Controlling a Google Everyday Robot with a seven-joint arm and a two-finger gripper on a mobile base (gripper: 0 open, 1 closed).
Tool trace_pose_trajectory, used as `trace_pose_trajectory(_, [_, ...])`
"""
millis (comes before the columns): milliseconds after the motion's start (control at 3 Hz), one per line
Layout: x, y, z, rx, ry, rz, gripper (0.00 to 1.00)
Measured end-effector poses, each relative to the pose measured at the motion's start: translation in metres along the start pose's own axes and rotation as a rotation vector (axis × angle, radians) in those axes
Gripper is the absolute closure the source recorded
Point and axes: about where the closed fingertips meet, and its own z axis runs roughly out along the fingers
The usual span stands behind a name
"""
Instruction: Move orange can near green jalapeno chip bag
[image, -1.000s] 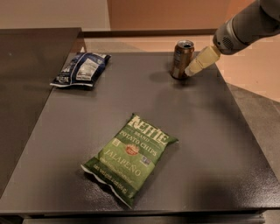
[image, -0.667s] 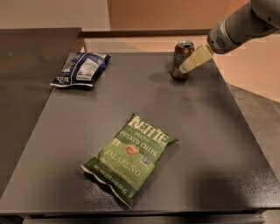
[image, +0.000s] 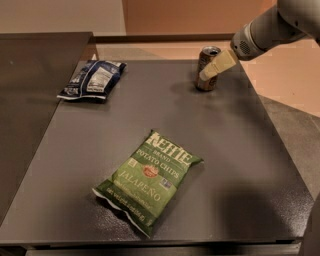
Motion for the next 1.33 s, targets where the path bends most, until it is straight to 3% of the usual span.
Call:
trace_pose_trajectory(1000, [-0.025, 0.011, -0.002, -0.111, -0.080, 0.028, 0.70])
trace_pose_trajectory(1333, [-0.026, 0.026, -0.021, -0.145, -0.084, -0.006, 0.94])
